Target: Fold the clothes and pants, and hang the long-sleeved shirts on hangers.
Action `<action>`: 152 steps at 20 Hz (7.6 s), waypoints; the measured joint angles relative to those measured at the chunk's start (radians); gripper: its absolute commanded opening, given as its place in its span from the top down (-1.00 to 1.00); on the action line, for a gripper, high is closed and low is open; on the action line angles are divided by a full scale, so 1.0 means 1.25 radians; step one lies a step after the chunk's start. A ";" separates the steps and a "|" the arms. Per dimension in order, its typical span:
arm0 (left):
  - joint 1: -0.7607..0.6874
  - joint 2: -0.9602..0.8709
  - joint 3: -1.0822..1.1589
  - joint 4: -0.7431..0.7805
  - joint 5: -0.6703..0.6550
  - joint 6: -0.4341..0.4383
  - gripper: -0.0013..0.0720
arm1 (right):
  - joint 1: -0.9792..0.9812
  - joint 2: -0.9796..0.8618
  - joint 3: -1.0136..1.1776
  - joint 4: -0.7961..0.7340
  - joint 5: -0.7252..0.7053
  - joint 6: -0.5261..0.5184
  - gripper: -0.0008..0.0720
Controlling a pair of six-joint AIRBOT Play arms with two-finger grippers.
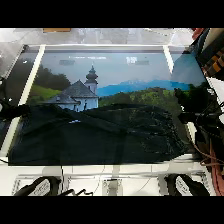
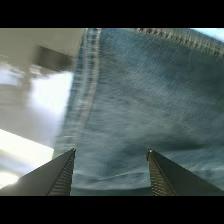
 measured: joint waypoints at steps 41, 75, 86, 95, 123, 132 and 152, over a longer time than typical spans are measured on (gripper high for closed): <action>-0.079 -0.340 0.515 -0.316 0.438 0.322 0.92 | 0.000 0.000 0.000 0.042 -0.115 0.001 -0.55; 0.192 -0.081 -0.066 -0.005 0.360 0.402 0.90 | -0.208 -0.437 0.190 0.320 0.048 -0.032 -0.36; 0.192 -0.081 -0.066 -0.018 0.363 0.402 0.90 | -0.211 -0.638 0.242 0.405 0.171 -0.084 -0.71; 0.192 -0.081 -0.066 -0.021 0.363 0.402 0.90 | -0.089 -0.712 0.293 0.416 0.130 -0.143 -0.52; -0.136 -0.223 0.028 -0.063 0.764 0.402 0.91 | -0.043 -0.671 0.545 0.500 -0.411 -0.171 0.82; -0.056 -0.237 0.040 0.009 0.158 0.458 0.74 | -0.043 -0.671 0.546 0.453 -0.427 -0.167 0.82; 0.170 -0.247 0.072 -0.559 0.032 0.414 -0.81 | -0.020 -0.695 0.547 0.352 -0.483 -0.167 -0.82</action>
